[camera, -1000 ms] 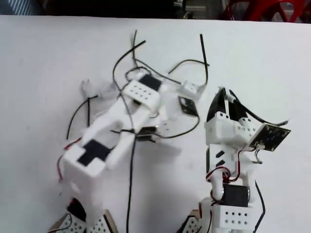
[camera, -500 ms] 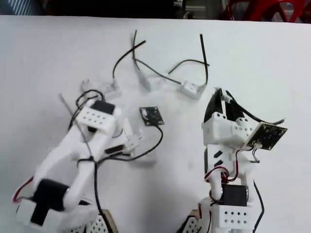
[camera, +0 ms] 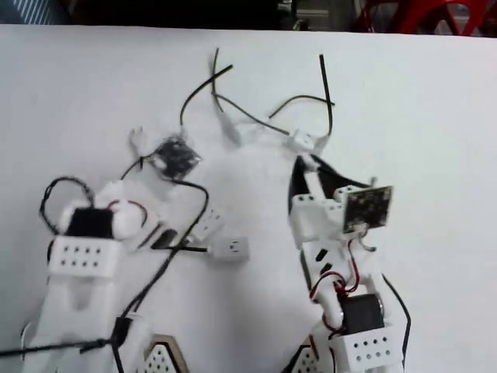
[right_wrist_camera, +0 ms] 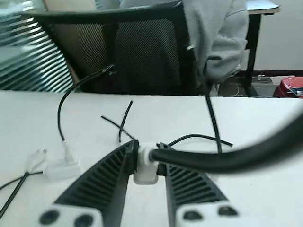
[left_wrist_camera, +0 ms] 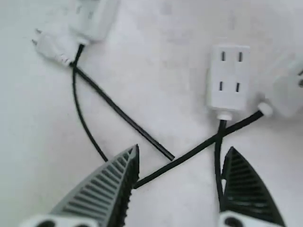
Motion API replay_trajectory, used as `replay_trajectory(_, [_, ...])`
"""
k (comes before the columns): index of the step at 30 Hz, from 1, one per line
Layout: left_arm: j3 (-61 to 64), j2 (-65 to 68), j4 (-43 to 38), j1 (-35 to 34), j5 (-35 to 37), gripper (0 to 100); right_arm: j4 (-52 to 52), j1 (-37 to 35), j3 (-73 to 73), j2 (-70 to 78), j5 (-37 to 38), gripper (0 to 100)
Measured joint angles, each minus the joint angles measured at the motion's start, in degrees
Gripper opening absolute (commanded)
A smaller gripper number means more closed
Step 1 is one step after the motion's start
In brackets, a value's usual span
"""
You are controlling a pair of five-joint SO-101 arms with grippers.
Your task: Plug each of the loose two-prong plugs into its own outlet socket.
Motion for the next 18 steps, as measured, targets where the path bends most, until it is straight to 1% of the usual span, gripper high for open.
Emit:
replay_trajectory(4, [7.9,-8.0,-4.4,-4.6,2.2,28,3.3,-5.2,0.0,0.0,3.8,1.7])
replay_trajectory(8, [17.1,-15.0,-9.2,-8.3,2.5,28,7.6,-11.3,-1.1,2.5,6.1,1.7])
replay_trajectory(13, [28.8,-21.7,-15.8,-11.0,2.5,28,12.1,-16.3,-8.6,14.2,6.1,1.7])
replay_trajectory(18, [33.1,-27.5,-17.8,-14.9,2.6,28,12.2,-19.0,-15.5,27.6,6.1,1.7])
